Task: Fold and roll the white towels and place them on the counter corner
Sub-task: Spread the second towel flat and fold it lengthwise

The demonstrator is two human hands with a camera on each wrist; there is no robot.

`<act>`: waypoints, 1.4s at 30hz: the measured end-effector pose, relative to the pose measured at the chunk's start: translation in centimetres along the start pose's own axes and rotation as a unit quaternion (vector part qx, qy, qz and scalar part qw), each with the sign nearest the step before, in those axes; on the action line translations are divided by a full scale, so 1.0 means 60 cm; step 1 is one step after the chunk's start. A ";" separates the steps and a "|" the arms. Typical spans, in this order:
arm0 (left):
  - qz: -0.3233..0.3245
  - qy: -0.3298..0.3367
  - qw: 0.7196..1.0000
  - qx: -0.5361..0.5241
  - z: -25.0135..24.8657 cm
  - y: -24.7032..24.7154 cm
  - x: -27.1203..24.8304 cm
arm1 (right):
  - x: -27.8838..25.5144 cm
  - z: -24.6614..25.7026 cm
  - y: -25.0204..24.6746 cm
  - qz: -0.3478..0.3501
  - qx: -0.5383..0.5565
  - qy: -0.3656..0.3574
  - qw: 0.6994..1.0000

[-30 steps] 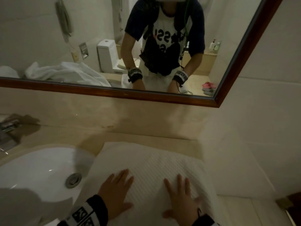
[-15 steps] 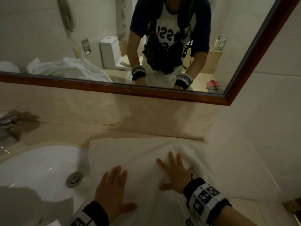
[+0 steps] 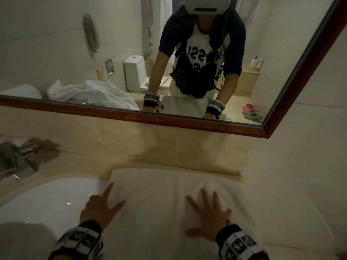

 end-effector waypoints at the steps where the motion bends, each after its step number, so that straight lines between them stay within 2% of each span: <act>1: 0.029 -0.015 0.999 -0.038 0.013 0.012 0.009 | -0.004 0.009 0.016 0.002 -0.005 -0.008 1.000; 3: 0.078 -0.010 0.992 -0.097 0.019 0.027 0.008 | -0.008 0.024 0.035 0.002 -0.016 -0.027 1.000; 6: 0.066 0.030 0.989 -0.132 0.014 0.029 0.012 | 0.007 0.024 0.013 0.019 0.004 -0.023 1.000; 8: 0.054 0.073 0.990 -0.108 0.010 0.022 0.015 | 0.016 0.022 -0.007 0.021 0.010 -0.015 1.000; 11: 0.108 0.125 0.984 -0.062 0.005 0.011 0.004 | 0.004 0.045 0.008 0.011 0.001 -0.038 0.999; 14: 0.118 0.123 0.985 -0.017 0.011 0.000 0.001 | -0.015 0.066 0.043 0.000 -0.018 -0.050 0.999; 16: 0.104 0.101 0.989 -0.009 0.024 -0.006 0.006 | -0.005 0.068 0.042 -0.002 -0.016 -0.048 0.999; 22: 0.000 0.109 0.994 0.004 0.041 -0.075 0.031 | 0.038 0.106 0.009 0.051 0.004 -0.055 0.997; 25: -0.011 0.105 0.994 0.028 0.042 -0.131 0.026 | 0.028 0.113 0.008 0.031 0.013 -0.051 0.998; 28: -0.003 0.133 0.991 0.010 0.037 -0.173 0.004 | 0.003 0.088 0.030 0.008 0.018 -0.013 1.000; 31: 0.013 0.222 0.975 -0.004 -0.031 -0.183 -0.043 | -0.012 0.085 0.050 0.015 -0.003 -0.021 1.000; 34: 0.066 0.304 0.950 -0.001 -0.138 -0.142 -0.089 | -0.010 0.086 0.036 0.034 0.035 -0.046 0.998; 36: 0.097 0.319 0.943 -0.016 -0.206 -0.111 -0.103 | -0.017 0.067 0.005 0.020 0.125 -0.058 0.990; 38: 0.107 0.320 0.941 -0.032 -0.266 -0.089 -0.107 | -0.032 0.036 -0.027 -0.023 0.217 -0.063 0.974; 40: 0.118 0.317 0.938 -0.070 -0.322 -0.060 -0.108 | -0.049 -0.006 -0.054 -0.076 0.277 -0.050 0.956; 42: 0.164 0.321 0.922 -0.139 -0.361 -0.019 -0.108 | -0.059 -0.051 -0.068 -0.115 0.312 -0.024 0.943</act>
Point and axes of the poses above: each hand's wrist, its own x-axis towards the middle knuckle, its own y-axis out of the palm, z = x × y, the point moved 5 cm from there along x, towards the middle knuckle, and after that the axes turned 6 degrees about x, right-handed, at the moved point
